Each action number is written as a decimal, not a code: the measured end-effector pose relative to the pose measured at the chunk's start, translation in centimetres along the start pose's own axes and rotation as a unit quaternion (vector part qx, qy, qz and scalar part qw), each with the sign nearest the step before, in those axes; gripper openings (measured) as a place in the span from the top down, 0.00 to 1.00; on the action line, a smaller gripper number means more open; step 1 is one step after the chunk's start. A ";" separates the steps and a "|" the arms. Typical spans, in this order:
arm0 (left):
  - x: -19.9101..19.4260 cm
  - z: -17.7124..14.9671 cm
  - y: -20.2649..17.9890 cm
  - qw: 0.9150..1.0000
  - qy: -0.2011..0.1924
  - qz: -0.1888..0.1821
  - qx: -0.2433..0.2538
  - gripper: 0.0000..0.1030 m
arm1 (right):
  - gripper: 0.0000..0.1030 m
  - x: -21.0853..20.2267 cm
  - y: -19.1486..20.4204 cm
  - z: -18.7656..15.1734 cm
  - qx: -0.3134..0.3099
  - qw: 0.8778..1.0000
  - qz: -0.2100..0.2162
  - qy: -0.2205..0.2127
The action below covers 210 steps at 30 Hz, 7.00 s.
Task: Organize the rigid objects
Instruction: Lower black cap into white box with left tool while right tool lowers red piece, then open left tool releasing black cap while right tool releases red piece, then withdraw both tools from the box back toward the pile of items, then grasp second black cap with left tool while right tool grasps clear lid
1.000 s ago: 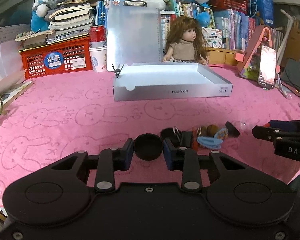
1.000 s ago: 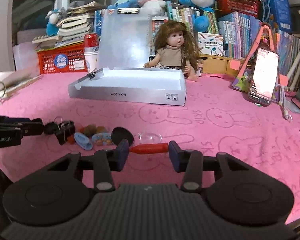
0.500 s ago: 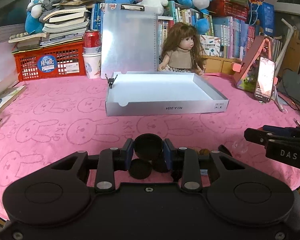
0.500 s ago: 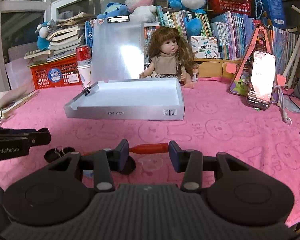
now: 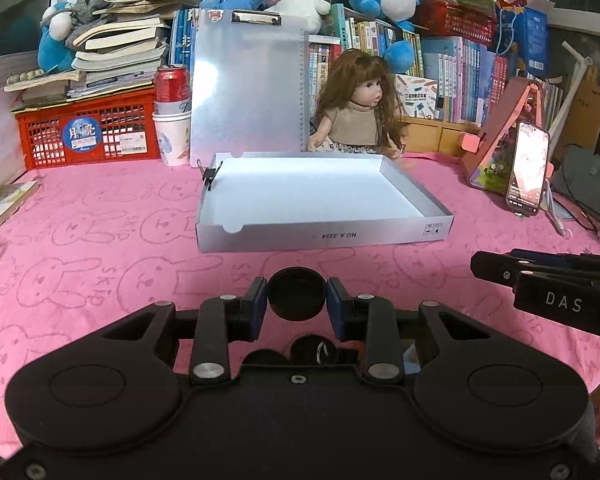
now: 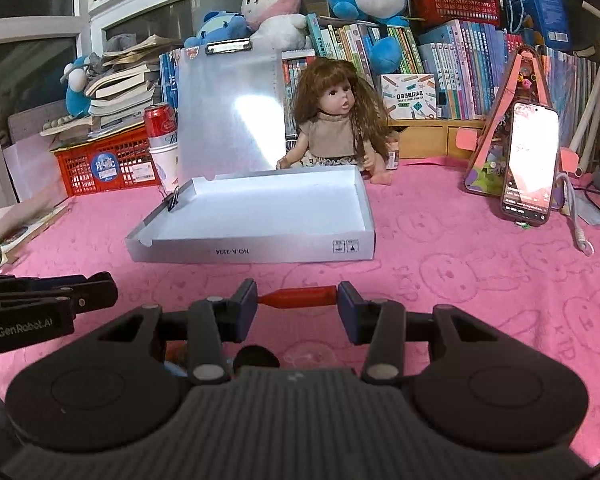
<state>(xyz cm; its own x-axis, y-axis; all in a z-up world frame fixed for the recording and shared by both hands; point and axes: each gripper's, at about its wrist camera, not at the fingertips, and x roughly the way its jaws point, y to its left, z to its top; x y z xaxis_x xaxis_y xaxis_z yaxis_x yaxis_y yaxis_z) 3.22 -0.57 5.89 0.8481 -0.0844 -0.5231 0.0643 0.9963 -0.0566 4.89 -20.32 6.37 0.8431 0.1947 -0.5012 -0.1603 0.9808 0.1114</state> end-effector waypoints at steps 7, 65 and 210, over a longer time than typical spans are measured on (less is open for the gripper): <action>1.3 2.2 0.1 1.000 0.000 -0.007 -0.009 0.70 | 0.53 1.4 0.2 1.2 0.006 1.000 0.006 0.010; 26.4 12.7 2.1 0.983 0.171 -0.012 -0.065 0.70 | 0.52 23.7 -1.0 11.0 0.011 0.983 0.000 0.185; -1.5 -4.7 3.7 0.999 0.020 -0.013 0.035 0.52 | 0.26 0.2 -2.0 -4.4 -0.108 0.994 -0.004 0.019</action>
<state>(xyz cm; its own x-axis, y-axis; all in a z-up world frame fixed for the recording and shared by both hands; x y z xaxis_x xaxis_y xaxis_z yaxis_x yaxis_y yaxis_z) -0.32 3.17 2.47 0.8241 -0.1086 -0.5559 0.1229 0.9923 -0.0117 3.15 -22.19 2.22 0.8258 0.1828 -0.5335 -0.2627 0.9618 -0.0771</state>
